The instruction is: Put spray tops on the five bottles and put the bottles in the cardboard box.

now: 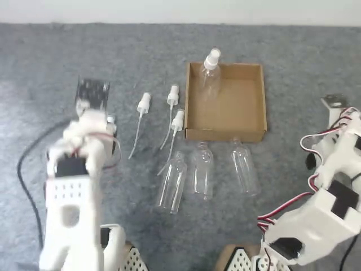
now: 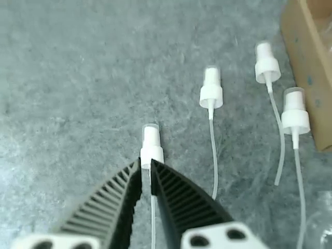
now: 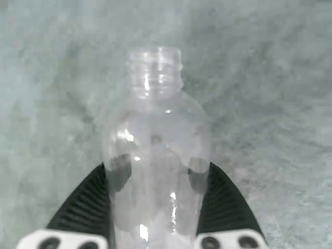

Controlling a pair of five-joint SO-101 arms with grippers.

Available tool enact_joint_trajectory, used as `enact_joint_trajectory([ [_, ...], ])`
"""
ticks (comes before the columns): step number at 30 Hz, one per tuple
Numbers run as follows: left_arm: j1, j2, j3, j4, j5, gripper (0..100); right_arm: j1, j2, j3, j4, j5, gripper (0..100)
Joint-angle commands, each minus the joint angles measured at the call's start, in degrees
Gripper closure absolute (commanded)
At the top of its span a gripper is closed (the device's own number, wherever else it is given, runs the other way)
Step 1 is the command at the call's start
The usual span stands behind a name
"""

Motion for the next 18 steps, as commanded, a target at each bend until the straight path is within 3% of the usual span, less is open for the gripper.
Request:
enact_joint_trajectory([
  [1, 0.3, 18.6, -20.8, 6.4, -0.1, 98, -0.7, -4.1, -0.4, -4.8, -5.5, 97.7],
  [9, 0.2, 52.9, -49.1, 18.7, -3.2, 96, -1.4, -0.1, 2.6, -9.5, -4.9, 97.6],
  [14, -2.9, 67.4, -61.7, 19.5, -4.1, 82, -0.8, 6.2, -2.0, -7.6, -4.9, 97.6],
  [18, -3.9, 73.6, -68.1, 20.4, -4.7, 83, -0.3, 8.2, -3.6, -7.3, -4.8, 97.6],
])
